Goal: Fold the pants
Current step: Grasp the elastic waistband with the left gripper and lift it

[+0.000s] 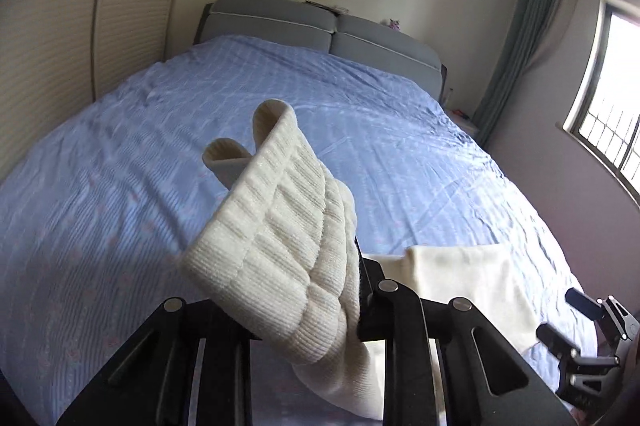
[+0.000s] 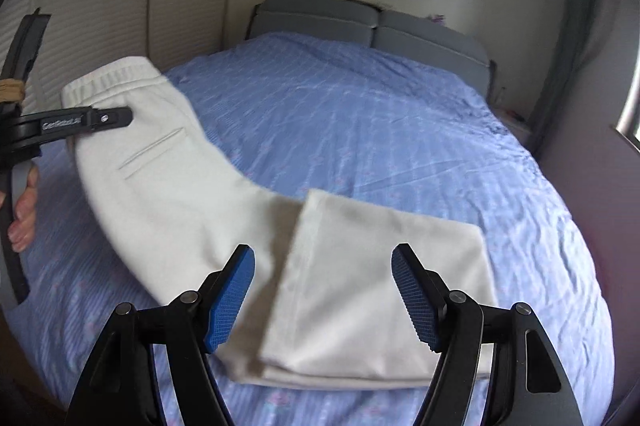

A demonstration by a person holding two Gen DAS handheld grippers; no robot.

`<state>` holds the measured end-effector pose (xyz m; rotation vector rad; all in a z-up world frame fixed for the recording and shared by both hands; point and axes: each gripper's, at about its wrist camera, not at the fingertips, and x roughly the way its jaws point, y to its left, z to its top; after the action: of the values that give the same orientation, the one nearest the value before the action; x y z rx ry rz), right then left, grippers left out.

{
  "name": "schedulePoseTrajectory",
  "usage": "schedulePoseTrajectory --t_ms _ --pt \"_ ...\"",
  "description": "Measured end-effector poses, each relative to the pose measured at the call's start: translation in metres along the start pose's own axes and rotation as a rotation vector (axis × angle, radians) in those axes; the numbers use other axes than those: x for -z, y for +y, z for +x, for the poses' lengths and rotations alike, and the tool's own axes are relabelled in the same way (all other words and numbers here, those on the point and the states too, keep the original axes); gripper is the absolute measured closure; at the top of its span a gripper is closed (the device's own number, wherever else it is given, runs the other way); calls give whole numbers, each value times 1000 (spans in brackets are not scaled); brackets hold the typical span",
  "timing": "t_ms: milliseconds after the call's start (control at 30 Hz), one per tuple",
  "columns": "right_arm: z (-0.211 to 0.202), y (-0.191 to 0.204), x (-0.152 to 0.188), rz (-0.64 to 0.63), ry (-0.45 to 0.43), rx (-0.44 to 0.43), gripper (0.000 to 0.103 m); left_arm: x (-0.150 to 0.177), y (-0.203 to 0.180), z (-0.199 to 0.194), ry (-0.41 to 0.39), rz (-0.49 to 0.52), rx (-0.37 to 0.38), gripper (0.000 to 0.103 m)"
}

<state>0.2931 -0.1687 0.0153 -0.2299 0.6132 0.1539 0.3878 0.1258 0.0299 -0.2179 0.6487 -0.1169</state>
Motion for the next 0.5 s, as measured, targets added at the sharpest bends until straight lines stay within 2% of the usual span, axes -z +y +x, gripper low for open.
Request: schedulePoseTrajectory --t_ms 100,233,367,500 --pt "-5 -47 -5 83 -25 91 32 -17 -43 1 5 49 -8 79" --pt "-3 -99 -7 170 -11 177 32 -24 -95 9 21 87 40 80" --pt "-11 -145 6 274 -7 147 32 -16 -157 22 54 166 80 80" --pt "-22 -179 27 322 -17 168 32 0 -217 50 134 243 80 80"
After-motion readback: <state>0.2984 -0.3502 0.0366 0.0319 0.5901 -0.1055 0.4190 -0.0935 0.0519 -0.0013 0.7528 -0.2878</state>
